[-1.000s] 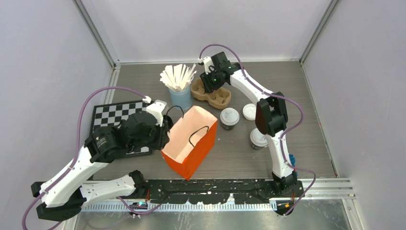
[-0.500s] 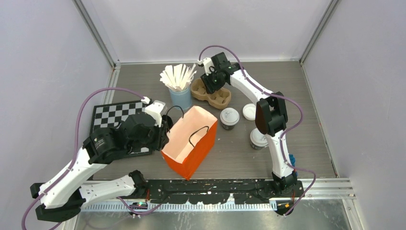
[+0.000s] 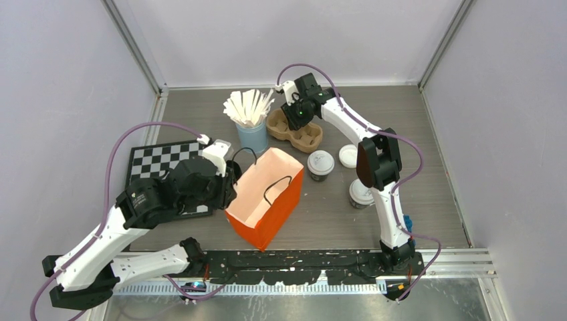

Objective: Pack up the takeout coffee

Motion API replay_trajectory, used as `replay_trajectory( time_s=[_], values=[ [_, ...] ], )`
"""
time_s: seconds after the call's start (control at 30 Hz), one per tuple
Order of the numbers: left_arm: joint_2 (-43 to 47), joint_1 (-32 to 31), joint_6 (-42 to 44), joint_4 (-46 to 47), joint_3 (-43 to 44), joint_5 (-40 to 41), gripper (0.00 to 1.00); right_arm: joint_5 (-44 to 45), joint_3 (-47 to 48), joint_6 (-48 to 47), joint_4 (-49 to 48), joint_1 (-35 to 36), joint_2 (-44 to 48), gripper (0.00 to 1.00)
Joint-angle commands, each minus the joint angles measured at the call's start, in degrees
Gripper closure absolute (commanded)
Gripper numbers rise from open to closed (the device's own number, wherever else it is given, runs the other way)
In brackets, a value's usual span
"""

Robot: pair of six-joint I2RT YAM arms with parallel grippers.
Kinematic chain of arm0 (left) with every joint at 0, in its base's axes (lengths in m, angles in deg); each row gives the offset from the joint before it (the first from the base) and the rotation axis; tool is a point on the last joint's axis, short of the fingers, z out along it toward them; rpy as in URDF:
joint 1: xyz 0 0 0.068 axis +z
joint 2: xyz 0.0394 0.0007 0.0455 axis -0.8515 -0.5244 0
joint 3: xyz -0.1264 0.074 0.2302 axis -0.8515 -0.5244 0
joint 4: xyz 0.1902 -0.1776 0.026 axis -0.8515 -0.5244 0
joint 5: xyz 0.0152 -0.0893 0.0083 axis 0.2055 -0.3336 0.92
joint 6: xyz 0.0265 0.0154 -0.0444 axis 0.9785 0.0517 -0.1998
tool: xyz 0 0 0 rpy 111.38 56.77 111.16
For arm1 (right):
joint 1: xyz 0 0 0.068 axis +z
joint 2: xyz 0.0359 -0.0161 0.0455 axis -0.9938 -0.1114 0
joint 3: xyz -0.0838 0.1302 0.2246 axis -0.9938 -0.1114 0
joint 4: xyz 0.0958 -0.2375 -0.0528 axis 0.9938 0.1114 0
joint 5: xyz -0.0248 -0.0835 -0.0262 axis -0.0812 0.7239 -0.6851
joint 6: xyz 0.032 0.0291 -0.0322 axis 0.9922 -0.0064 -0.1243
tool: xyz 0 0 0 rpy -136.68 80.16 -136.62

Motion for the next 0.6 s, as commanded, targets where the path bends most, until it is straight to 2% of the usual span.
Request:
replay_trajectory(
  time_s=[0.0, 0.43, 0.5, 0.57],
  values=[
    [0.23, 0.07, -0.66, 4.46, -0.43, 0.09, 0.68, 1.58, -0.30, 0.23, -1.13, 0.05, 5.43, 0.70],
    [1.16, 0.12, -1.82, 6.23, -1.59, -0.73, 0.67, -0.63, -2.31, 3.11, -2.85, -1.66, 9.70, 0.70],
    [1.33, 0.07, -1.83, 6.23, -1.64, -0.44, 0.67, -2.22, -2.64, 2.76, -3.01, -1.73, 9.59, 0.69],
    [1.37, 0.09, -1.94, 6.17, -1.69, -0.33, 0.67, -2.01, -2.37, 2.34, -3.07, -1.62, 8.93, 0.62]
  ],
)
